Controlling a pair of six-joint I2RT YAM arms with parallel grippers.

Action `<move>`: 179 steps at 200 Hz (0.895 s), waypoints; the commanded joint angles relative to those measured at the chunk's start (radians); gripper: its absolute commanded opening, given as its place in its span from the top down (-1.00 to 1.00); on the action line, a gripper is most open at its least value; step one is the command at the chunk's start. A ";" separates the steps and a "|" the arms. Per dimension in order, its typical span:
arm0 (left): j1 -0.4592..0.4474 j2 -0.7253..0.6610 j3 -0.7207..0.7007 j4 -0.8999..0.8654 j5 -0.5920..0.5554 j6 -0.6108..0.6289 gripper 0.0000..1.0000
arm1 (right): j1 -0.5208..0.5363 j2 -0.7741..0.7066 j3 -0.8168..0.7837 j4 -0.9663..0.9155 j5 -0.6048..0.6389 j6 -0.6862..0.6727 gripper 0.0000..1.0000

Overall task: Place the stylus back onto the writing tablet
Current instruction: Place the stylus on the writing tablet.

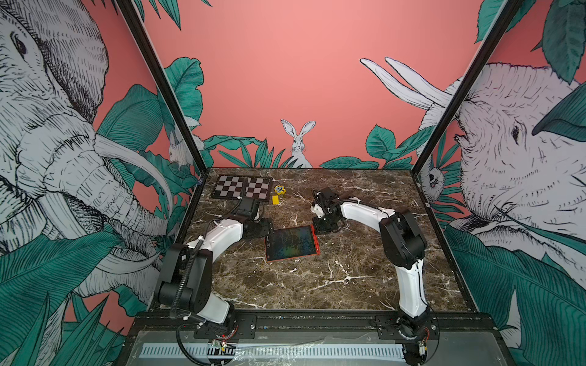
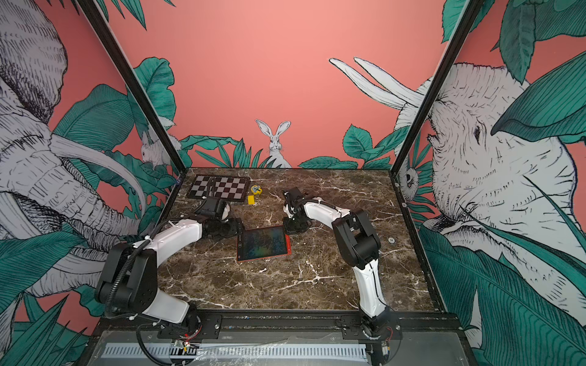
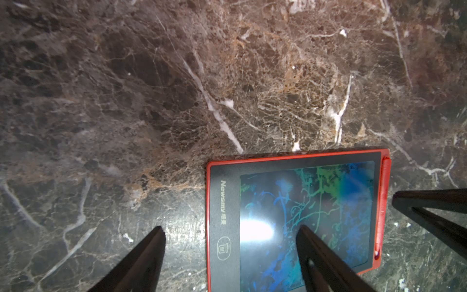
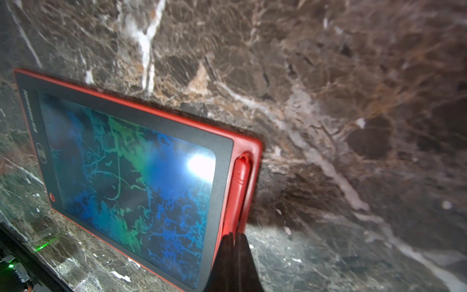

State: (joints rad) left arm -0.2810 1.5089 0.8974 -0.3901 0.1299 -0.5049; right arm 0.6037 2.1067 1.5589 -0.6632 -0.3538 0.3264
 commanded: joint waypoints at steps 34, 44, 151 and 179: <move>-0.005 -0.019 -0.005 -0.001 -0.013 -0.005 -0.68 | 0.019 0.025 0.037 -0.072 0.058 -0.033 1.00; -0.006 -0.019 -0.006 -0.001 -0.013 -0.004 -0.68 | 0.021 0.028 0.040 -0.078 0.069 -0.037 1.00; -0.006 -0.035 -0.015 0.001 -0.022 -0.001 -0.68 | 0.037 0.017 0.066 -0.150 0.187 -0.058 1.00; -0.006 -0.045 -0.020 0.002 -0.025 0.002 -0.68 | 0.037 -0.010 0.075 -0.147 0.166 -0.055 1.00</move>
State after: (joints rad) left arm -0.2810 1.5070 0.8951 -0.3901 0.1223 -0.5045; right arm 0.6353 2.1384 1.6093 -0.7715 -0.1967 0.2798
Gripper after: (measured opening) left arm 0.840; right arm 0.048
